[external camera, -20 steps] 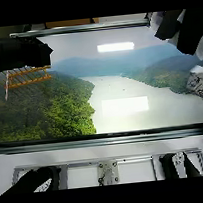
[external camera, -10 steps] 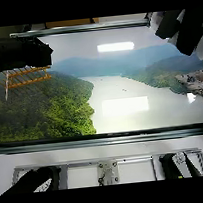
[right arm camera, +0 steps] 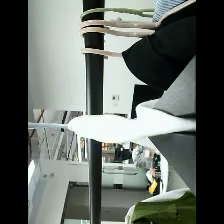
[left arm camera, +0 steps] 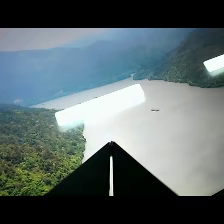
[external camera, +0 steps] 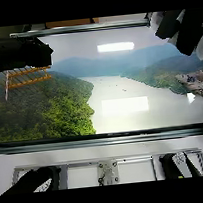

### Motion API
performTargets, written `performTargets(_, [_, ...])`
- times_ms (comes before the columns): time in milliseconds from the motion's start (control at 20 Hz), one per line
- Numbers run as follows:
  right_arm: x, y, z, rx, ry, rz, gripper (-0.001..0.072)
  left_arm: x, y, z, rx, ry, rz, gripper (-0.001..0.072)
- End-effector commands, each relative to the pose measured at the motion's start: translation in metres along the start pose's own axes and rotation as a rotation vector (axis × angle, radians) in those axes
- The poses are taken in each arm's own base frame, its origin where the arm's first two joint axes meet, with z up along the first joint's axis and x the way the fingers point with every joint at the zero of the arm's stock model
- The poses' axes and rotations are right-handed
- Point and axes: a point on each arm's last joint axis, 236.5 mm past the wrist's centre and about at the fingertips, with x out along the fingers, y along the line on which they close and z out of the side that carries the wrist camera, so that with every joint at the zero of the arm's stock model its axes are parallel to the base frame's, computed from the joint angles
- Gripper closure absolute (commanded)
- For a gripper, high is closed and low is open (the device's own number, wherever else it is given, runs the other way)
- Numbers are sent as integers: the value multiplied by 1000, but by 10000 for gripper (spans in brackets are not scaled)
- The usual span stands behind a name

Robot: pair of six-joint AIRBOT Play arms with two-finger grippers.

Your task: Fold the clothes and pants, and hang the long-sleeved shirts on hangers.

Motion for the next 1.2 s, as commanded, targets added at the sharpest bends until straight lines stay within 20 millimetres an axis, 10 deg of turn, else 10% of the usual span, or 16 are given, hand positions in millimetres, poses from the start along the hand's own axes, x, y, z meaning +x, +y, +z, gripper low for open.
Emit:
performTargets(0, [4, -6, -11, -46, 23, -13, 696, 0, 0, 0, -1, 0, 1, 691])
performTargets(700, [-22, -61, -89, -59, 323, -36, 696, 0, 0, 0, -1, -1, 1, 692])
performTargets(1150, [-57, -105, -94, -54, 454, -181, 695, 0, 1, 0, 0, -1, 2, 691])
